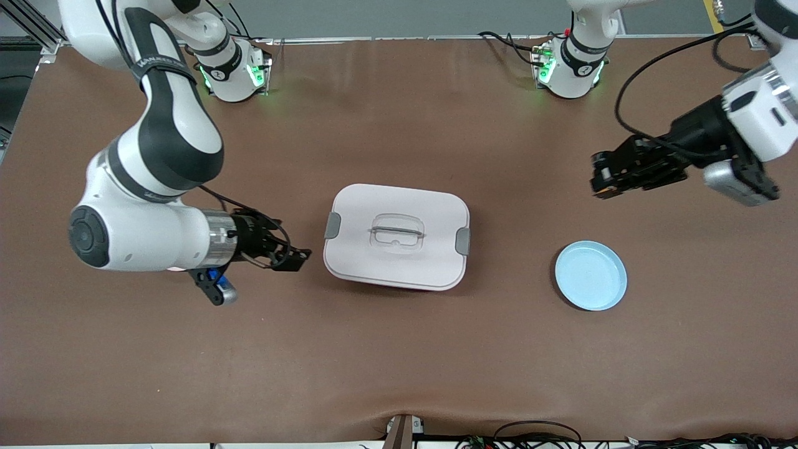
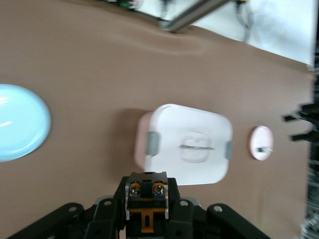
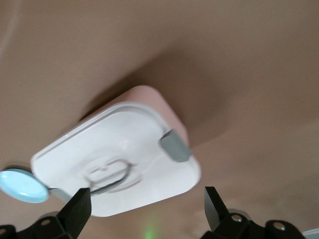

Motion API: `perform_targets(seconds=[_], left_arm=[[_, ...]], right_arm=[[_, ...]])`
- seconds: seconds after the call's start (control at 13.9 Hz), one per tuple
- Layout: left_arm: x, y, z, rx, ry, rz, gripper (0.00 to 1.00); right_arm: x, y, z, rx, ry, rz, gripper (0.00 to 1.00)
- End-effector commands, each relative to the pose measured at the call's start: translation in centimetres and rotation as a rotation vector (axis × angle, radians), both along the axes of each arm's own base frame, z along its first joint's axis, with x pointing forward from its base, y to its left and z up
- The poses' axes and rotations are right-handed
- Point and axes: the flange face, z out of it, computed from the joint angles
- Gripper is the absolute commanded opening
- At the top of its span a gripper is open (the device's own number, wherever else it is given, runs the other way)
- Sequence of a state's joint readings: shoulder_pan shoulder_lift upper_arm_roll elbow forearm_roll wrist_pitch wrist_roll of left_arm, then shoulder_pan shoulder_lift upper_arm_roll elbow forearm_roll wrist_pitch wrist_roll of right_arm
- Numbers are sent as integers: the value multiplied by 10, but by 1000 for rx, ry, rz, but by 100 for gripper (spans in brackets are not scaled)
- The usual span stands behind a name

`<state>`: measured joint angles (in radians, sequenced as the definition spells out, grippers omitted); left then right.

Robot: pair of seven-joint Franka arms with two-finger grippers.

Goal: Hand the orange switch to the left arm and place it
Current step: 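Open the right gripper and withdraw while the left gripper carries the switch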

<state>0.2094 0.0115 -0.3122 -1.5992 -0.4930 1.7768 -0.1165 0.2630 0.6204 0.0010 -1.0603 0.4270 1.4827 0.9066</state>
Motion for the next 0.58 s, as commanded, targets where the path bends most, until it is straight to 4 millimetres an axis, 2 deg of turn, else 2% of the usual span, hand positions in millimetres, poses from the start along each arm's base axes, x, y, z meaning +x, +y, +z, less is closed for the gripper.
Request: perform_targets(seconds=[0.0,0.14,0.29,0.36,0.5], left_arm=[[-7,1,21,161,30,86,0],[-8,5,23,223,51,153,0],[-8,10,18,221,100,209,0],[-4,9,12,214,130,253,0],[8,11,-11,218,202,338,0]], right_arm=[[-4,-46,11,-51,-25,159,100],[-4,-85,10,-81,-24,282,100],[-6,-127,19,-88,-31,390,100],[-7,-143,18,-110,-24,433,100],[-9,-161,16,-185,-5,537,100]])
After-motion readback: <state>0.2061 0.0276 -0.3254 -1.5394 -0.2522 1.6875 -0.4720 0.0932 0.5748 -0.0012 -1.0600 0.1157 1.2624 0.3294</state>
